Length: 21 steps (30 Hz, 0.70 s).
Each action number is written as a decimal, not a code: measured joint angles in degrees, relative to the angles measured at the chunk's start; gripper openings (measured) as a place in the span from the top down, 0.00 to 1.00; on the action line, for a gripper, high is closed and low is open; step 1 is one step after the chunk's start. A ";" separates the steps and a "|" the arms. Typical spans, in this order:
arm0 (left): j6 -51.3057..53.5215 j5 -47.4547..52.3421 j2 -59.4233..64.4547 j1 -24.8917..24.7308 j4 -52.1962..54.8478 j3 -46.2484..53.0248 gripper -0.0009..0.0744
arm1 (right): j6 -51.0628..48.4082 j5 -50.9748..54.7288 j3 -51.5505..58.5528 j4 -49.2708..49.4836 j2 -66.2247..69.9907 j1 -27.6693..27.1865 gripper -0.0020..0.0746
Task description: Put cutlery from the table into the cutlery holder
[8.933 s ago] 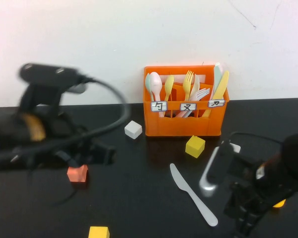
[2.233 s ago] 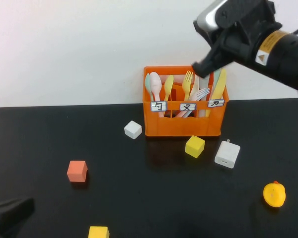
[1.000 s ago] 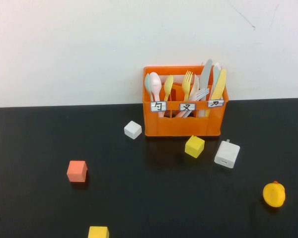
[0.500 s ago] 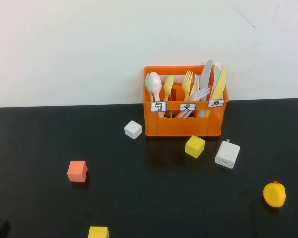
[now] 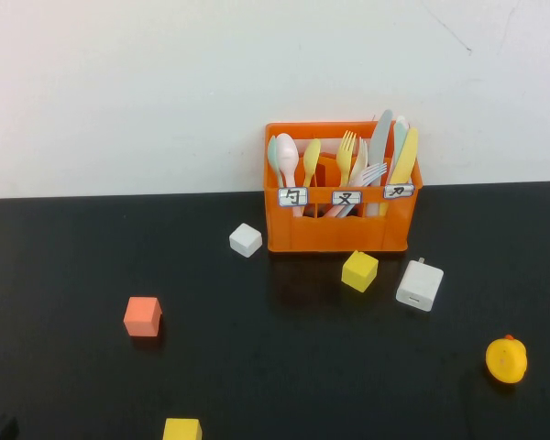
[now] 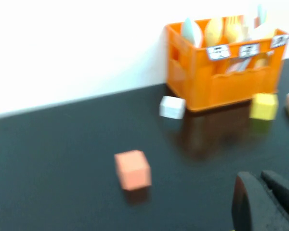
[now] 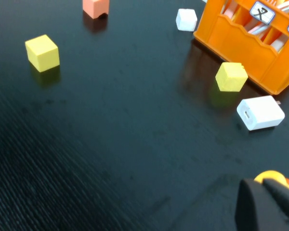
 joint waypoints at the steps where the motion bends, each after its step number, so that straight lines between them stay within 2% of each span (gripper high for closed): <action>1: 0.00 0.07 -0.09 0.00 2.08 0.00 0.99 | 0.00 0.00 0.00 0.00 0.00 0.00 0.97; 5: 0.00 1.33 -1.70 2.95 0.17 0.00 0.99 | 0.00 0.00 0.00 0.00 0.00 0.00 0.97; 13: 5.40 1.46 -2.95 17.91 -14.34 0.03 0.99 | 0.00 0.22 0.00 0.00 0.00 0.00 0.97; 16: 6.09 -0.80 -3.06 22.66 -18.58 2.10 0.99 | 0.00 0.22 0.00 0.00 0.00 0.00 0.97; 21: 6.09 -7.01 -3.06 26.82 -22.99 7.98 0.99 | 0.00 0.22 0.00 0.00 0.00 0.00 0.97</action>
